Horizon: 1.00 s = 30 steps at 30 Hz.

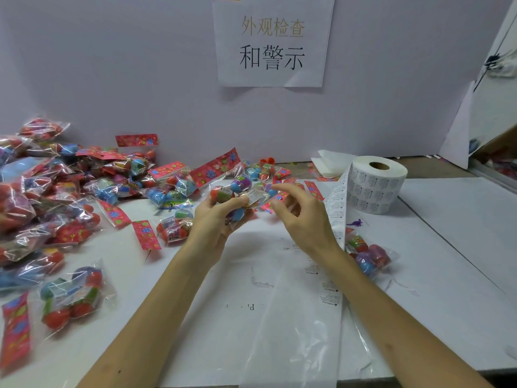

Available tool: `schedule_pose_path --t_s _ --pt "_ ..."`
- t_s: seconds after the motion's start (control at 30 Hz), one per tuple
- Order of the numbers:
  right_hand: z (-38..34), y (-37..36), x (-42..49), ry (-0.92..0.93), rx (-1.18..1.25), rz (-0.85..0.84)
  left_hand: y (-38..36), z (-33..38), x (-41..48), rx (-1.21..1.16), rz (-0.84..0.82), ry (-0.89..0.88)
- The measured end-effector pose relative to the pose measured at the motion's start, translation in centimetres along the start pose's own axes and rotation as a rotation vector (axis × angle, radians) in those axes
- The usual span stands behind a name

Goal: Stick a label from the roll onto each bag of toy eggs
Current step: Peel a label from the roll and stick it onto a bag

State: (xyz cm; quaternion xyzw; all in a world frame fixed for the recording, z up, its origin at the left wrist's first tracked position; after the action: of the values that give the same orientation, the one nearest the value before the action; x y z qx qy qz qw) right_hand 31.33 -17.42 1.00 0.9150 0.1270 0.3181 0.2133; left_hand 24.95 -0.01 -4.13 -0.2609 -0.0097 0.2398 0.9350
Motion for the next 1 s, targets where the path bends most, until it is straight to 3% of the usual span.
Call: schedule_pose_path --t_s 0.13,0.5,1.0 --pt "0.8 -1.3 -0.1 -0.133 0.214 -0.085 -1.5 -0.6 -0.6 0.135 -0.103 0.004" --pt "1.8 -1.7 -0.2 -0.223 0.311 -0.123 -3.1 -1.1 -1.2 0.242 -0.241 0.040" --pt "1.4 -1.7 -0.3 -0.241 0.364 -0.155 -2.9 -1.4 -0.7 0.257 -0.221 0.041"
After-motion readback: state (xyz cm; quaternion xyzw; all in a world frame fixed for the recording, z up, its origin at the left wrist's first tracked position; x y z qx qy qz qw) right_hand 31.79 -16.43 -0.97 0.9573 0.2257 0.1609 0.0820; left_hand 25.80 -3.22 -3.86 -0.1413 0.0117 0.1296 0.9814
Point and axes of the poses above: each hand's wrist, its own x-axis towards the middle knuckle, its own y-axis out of the back of the hand, z = x × y, the point moved 10 cm from there along x, towards the middle knuckle, and after that the axes turned 3 degrees about -x, right-handed, at the moved point
